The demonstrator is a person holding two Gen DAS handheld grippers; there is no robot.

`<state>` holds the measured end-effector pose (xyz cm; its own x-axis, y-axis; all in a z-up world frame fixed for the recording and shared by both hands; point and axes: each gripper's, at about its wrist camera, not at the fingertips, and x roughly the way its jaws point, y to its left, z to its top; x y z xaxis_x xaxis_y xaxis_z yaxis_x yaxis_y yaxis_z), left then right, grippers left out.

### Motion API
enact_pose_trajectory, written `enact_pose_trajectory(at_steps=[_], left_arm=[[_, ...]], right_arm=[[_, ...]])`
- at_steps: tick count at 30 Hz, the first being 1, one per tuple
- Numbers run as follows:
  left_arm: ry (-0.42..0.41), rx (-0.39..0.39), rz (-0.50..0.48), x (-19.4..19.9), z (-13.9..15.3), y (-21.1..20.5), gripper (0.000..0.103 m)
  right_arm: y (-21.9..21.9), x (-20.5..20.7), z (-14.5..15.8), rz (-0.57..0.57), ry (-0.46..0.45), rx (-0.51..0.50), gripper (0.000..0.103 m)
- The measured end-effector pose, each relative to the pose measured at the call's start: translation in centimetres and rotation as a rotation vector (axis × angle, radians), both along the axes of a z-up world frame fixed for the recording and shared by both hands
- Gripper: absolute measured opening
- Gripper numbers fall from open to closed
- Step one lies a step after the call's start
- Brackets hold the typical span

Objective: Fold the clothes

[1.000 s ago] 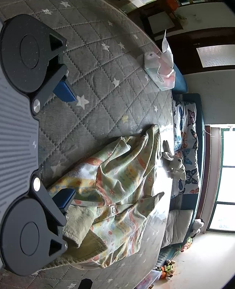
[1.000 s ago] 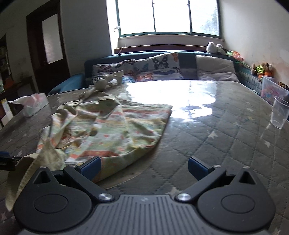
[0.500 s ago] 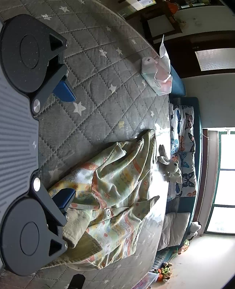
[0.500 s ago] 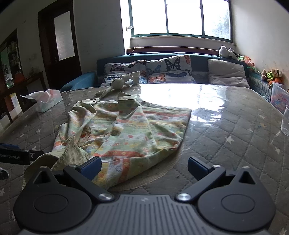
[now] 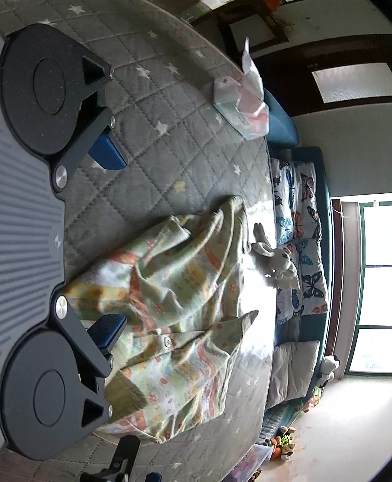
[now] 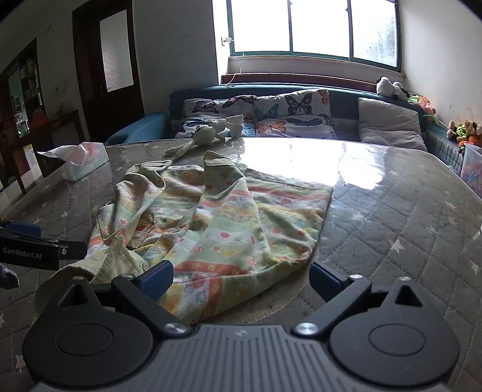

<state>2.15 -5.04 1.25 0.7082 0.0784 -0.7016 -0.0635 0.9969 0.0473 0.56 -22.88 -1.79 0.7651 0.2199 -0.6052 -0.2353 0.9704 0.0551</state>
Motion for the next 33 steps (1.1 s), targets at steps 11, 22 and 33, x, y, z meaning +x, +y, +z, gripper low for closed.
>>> enact_pose_trajectory(at_steps=[11, 22, 33], left_arm=[[-0.015, 0.021, -0.09, 4.7, 0.8, -1.9, 0.088], [0.063, -0.022, -0.199, 7.9, -0.8, -3.0, 0.046], [0.09, -0.032, -0.254, 9.0, -1.1, -3.6, 0.044]], right_arm=[[-0.6, 5.0, 0.7, 0.01, 0.012, -0.017, 0.086], [0.8, 13.4, -0.1, 0.06, 0.086, 0.023, 0.064], [1.9, 18.9, -3.0, 0.063, 0.19, 0.114, 0.024]])
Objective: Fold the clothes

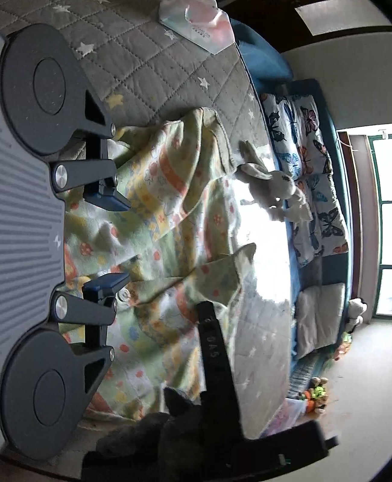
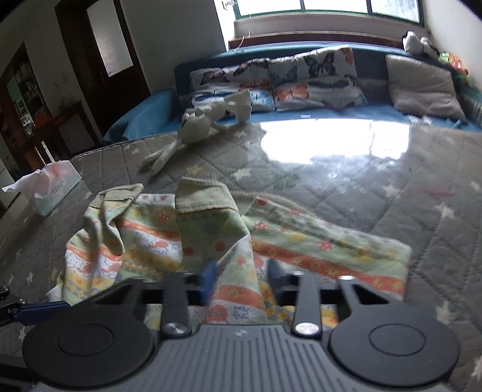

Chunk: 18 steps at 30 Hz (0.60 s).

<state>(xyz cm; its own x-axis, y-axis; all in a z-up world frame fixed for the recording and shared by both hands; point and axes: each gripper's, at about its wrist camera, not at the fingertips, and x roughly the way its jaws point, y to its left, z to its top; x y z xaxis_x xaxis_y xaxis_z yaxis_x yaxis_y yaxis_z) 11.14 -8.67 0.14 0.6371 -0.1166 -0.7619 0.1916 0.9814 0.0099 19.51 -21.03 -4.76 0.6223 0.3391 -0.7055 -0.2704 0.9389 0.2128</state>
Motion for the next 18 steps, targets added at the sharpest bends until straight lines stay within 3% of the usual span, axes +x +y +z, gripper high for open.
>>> enact_pose_trajectory(at_steps=[1, 2, 4, 9, 18], left_arm=[[0.005, 0.0, 0.0, 0.0, -0.2, 0.1, 0.033], [0.014, -0.006, -0.001, 0.1, -0.4, 0.3, 0.028], [0.025, -0.023, 0.006, 0.0, -0.5, 0.9, 0.015], [-0.004, -0.051, 0.034, -1.0, 0.2, 2.4, 0.008], [-0.056, -0.102, 0.106, -4.3, 1.8, 6.1, 0.004]], right_arm=[[0.0, 0.0, -0.1, -0.002, 0.004, 0.007, 0.016], [-0.1, -0.1, -0.1, -0.003, 0.004, 0.013, 0.01], [-0.5, -0.4, 0.1, -0.012, -0.003, 0.018, 0.006], [-2.1, -2.1, 1.8, -0.053, -0.062, 0.007, 0.004], [-8.1, -8.4, 5.0, -0.203, -0.17, -0.004, 0.004]])
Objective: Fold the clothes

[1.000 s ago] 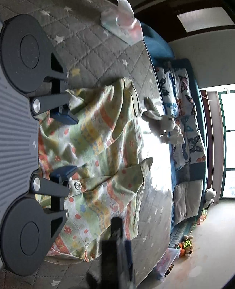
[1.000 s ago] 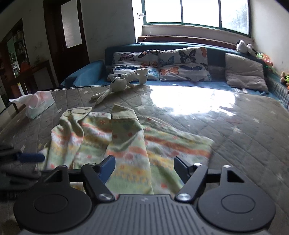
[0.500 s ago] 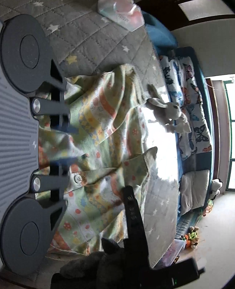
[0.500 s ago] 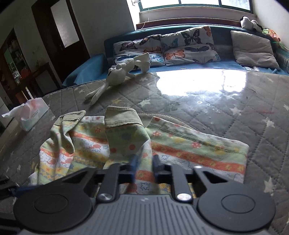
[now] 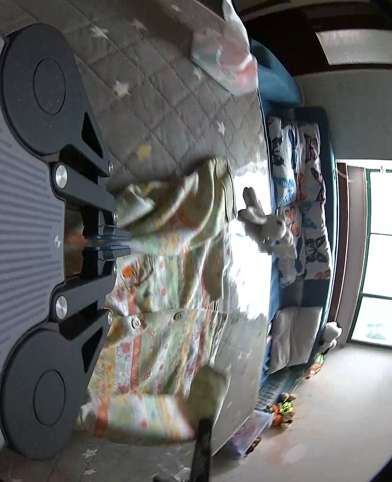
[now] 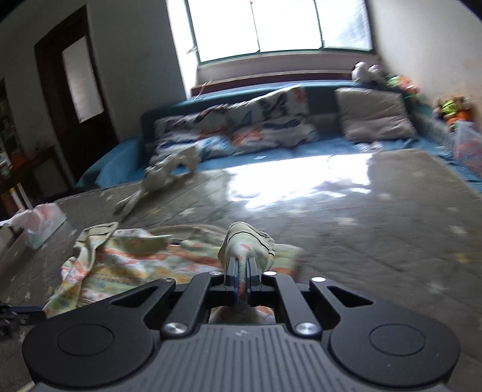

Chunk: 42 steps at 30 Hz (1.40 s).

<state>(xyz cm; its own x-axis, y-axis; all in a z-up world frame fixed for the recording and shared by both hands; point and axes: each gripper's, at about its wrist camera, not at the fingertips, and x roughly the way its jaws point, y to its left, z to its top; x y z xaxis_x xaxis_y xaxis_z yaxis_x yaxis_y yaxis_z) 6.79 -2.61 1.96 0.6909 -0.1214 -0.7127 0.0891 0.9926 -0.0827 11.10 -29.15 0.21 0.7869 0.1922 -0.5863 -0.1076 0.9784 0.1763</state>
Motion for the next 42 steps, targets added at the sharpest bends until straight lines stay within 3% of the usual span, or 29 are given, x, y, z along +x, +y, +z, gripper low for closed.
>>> enact_pose_trajectory(at_steps=[6, 13, 15, 17, 18, 22, 26, 29, 31, 32, 33, 34, 42], left_arm=[[0.004, -0.025, 0.012, -3.1, 0.0, 2.2, 0.003], [0.01, -0.013, -0.003, -3.0, -0.2, 1.9, 0.004], [0.001, -0.009, -0.016, -2.6, 0.0, 1.3, 0.006], [-0.008, -0.002, -0.029, -2.1, 0.2, 0.7, 0.007], [-0.012, 0.006, -0.032, -1.8, 0.3, 0.4, 0.011], [-0.025, 0.036, -0.037, -0.3, 0.6, -0.8, 0.051], [-0.018, 0.057, -0.046, 1.7, 0.2, -2.0, 0.051], [0.0, 0.106, -0.054, 3.4, -0.7, -3.2, 0.051], [0.019, 0.147, -0.059, 4.3, -1.6, -3.9, 0.045], [0.027, 0.161, -0.063, 4.5, -2.0, -3.9, 0.038], [0.036, 0.166, -0.062, 4.6, -2.3, -3.8, 0.018], [0.045, 0.172, -0.062, 4.7, -2.6, -3.6, 0.009], [-0.034, 0.097, 0.024, 0.9, 0.0, 1.5, 0.003]], right_arm=[[-4.4, -5.9, 0.0, -0.118, 0.003, 0.019, 0.004], [-7.2, -12.5, -2.8, -0.238, 0.118, 0.03, 0.005], [-7.7, -13.8, -3.3, -0.263, 0.149, 0.021, 0.008], [-8.1, -14.8, -3.4, -0.285, 0.162, -0.003, 0.019], [-8.1, -14.9, -3.2, -0.292, 0.157, -0.017, 0.021], [-8.1, -15.1, -2.1, -0.319, 0.121, -0.072, 0.026], [-7.6, -14.2, -1.7, -0.315, 0.09, -0.089, 0.039], [-7.2, -13.3, -2.1, -0.294, 0.101, -0.086, 0.04], [-7.0, -12.8, -2.5, -0.282, 0.11, -0.084, 0.045], [-6.9, -12.7, -2.7, -0.277, 0.115, -0.083, 0.046], [-6.8, -12.4, -2.9, -0.269, 0.121, -0.081, 0.046], [-6.6, -12.3, -3.2, -0.264, 0.126, -0.08, 0.046], [-6.7, -11.7, -4.2, -0.265, 0.135, -0.078, 0.049]])
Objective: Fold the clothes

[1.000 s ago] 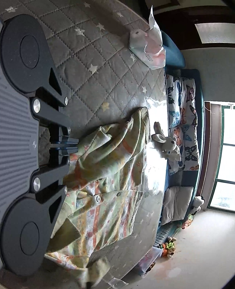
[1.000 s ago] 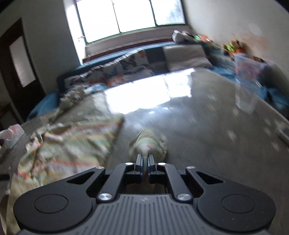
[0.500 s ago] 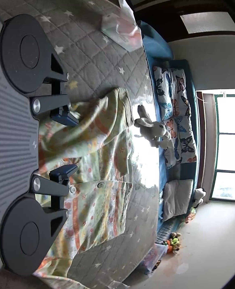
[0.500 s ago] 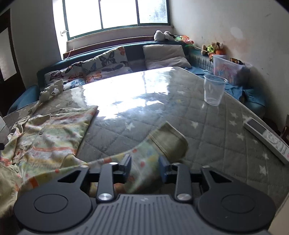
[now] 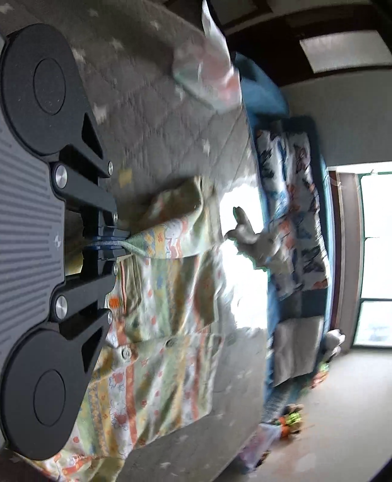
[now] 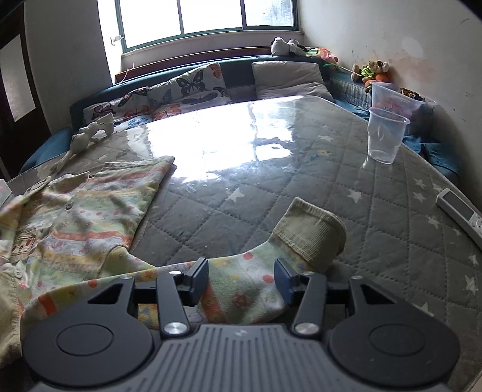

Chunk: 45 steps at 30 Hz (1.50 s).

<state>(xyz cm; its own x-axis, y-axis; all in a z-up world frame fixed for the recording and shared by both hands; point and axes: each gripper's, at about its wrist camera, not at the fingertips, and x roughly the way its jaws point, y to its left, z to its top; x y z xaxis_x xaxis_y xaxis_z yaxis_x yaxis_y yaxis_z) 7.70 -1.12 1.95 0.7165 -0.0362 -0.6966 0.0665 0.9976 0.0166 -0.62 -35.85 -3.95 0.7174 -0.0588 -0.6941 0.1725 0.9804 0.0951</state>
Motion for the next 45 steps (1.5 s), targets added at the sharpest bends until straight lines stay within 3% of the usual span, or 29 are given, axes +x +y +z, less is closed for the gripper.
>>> enact_pose_trajectory(at_steps=[7, 15, 20, 26, 36, 40, 45], left_arm=[[-0.012, -0.059, 0.112, -5.8, 1.1, 5.2, 0.003], [0.084, -0.107, 0.149, -12.3, -1.8, 7.1, 0.003], [0.135, -0.126, 0.158, -13.2, -2.2, 8.0, 0.01], [0.061, -0.095, 0.142, -13.4, 0.5, 8.4, 0.02], [-0.009, -0.153, -0.067, -9.8, 2.6, 2.1, 0.02], [-0.016, -0.178, -0.181, -8.2, 3.3, -1.7, 0.026], [0.009, -0.2, -0.354, -6.9, 3.3, -7.7, 0.026]], right_arm=[[0.0, -0.5, 0.0, -0.009, -0.01, 0.01, 0.05], [-0.2, -1.3, 0.6, -0.006, -0.022, 0.009, 0.05], [-0.5, -1.1, 1.5, -0.003, -0.045, 0.03, 0.049], [-1.2, 0.0, 2.1, -0.021, -0.061, 0.068, 0.047], [-0.8, 3.7, -0.6, -0.089, 0.032, -0.027, 0.036], [-0.1, 3.5, -1.2, -0.087, 0.029, -0.096, 0.035], [-0.2, 3.1, -1.2, -0.098, 0.027, -0.136, 0.014]])
